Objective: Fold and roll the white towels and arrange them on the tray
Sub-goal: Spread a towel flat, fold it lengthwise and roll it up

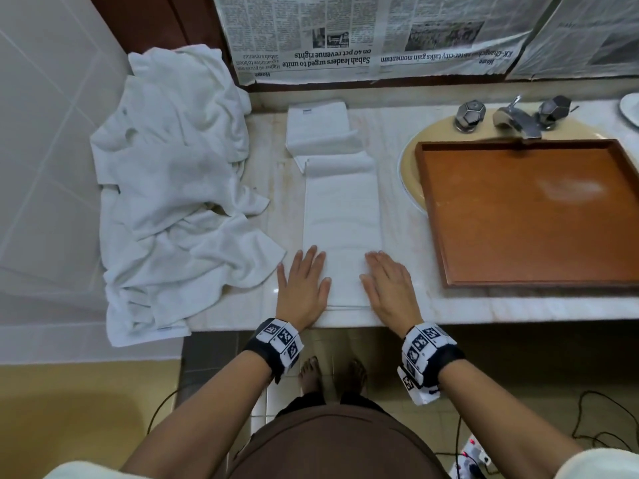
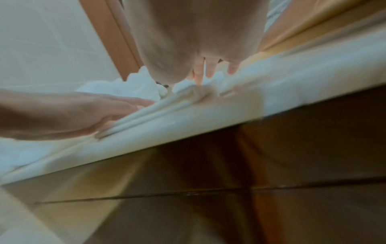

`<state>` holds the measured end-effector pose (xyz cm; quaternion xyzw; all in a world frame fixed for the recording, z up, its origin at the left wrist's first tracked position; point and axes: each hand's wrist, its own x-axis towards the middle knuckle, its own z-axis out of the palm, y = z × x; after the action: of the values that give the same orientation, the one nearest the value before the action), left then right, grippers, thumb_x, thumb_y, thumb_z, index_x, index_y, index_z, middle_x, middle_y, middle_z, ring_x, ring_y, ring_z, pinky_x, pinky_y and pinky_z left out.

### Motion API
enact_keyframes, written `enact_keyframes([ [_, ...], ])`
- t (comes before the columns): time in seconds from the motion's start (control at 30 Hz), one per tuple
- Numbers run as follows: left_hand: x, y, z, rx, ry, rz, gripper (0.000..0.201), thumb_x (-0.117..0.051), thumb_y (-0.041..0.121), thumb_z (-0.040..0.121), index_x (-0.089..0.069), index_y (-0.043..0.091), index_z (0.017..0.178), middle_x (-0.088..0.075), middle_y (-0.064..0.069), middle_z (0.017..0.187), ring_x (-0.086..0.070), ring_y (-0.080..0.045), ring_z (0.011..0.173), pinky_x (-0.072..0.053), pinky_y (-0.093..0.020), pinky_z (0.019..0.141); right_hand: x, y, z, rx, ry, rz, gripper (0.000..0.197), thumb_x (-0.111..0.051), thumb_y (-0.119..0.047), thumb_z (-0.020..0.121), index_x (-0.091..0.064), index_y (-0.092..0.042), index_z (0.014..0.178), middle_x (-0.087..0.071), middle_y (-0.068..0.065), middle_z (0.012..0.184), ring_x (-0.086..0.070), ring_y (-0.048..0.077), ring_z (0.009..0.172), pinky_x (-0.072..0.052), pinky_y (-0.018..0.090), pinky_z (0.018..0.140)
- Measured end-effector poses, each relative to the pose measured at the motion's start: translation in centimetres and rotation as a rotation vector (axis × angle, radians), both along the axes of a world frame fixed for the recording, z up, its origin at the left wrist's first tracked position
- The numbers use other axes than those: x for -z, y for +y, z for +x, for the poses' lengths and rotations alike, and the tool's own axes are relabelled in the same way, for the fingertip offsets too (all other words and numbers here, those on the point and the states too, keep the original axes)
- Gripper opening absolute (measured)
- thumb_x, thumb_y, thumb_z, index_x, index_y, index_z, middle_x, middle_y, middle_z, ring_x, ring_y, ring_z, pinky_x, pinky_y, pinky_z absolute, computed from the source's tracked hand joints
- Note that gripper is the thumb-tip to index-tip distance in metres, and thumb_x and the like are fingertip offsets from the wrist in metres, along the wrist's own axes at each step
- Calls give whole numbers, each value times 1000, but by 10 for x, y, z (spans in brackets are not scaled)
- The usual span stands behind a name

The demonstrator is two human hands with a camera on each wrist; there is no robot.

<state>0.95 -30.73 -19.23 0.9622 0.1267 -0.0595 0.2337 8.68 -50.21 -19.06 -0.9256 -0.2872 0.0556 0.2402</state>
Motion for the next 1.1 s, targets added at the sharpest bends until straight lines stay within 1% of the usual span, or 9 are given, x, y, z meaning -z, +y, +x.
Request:
enact_keyframes([
  [0.07,-4,7,-9,-25,-112,-127,62,-37,50,96,-35,24,152,-22,3,163,-19,-17,150,-12,-50,122,-8,-14,-11,-68,-41,79,43,-46,-42,97,-58,-13,127,-57,4,128,-52,22,118,-43,37,98],
  [0.2,0,20,-29,104,-253,-186,56,-61,50,86,-54,27,136,-48,6,144,-48,-16,129,-40,-45,108,-8,-31,-30,-246,-70,-4,34,-68,-34,87,-63,-15,114,-59,2,116,-54,20,105,-48,34,86],
  [0.37,3,19,-34,187,-242,-56,48,-63,51,78,-63,28,119,-55,11,129,-50,-15,118,-41,-45,98,-1,-15,-30,-218,-208,-84,18,-70,-13,83,-66,-8,100,-62,7,101,-59,26,88,-53,36,70],
  [0.47,0,12,-31,172,-221,40,47,-59,56,76,-63,26,113,-57,10,123,-51,-16,111,-40,-37,91,-6,-6,-22,-228,-171,-131,14,-56,-16,84,-65,-7,90,-61,7,90,-58,26,81,-51,34,62],
  [0.63,-10,7,-25,59,-187,53,41,-47,48,82,-72,21,101,-62,4,103,-56,-23,94,-46,-36,76,-23,-6,1,-165,118,-112,23,-49,-25,97,-63,-9,107,-64,4,102,-55,21,92,-41,32,81],
  [0.8,-27,12,-14,-188,23,-248,38,-45,42,82,-70,26,106,-65,5,87,-62,-20,87,-48,-33,79,-19,-13,6,-4,278,138,13,-55,-24,97,-61,-14,104,-63,-3,98,-59,14,89,-48,32,84],
  [0.9,-28,9,-10,-282,30,-291,19,-53,35,82,-56,25,99,-64,3,74,-61,-20,74,-46,-32,67,-14,-12,6,8,193,183,10,-57,-19,97,-61,-14,105,-55,-2,99,-59,18,82,-50,33,76],
  [1.03,-27,0,-10,-222,-40,-157,29,-57,28,85,-48,26,113,-53,3,100,-57,-22,73,-48,-35,65,-13,-10,2,-208,-25,-13,17,-67,-1,83,-66,-10,98,-57,5,96,-58,25,80,-45,32,50],
  [1.1,-22,1,-13,-135,-104,-83,25,-59,22,87,-56,26,112,-46,1,110,-57,-24,72,-50,-36,62,-15,-11,-1,-282,-131,-93,23,-75,-4,72,-68,-10,93,-60,5,92,-59,26,81,-45,30,49],
])
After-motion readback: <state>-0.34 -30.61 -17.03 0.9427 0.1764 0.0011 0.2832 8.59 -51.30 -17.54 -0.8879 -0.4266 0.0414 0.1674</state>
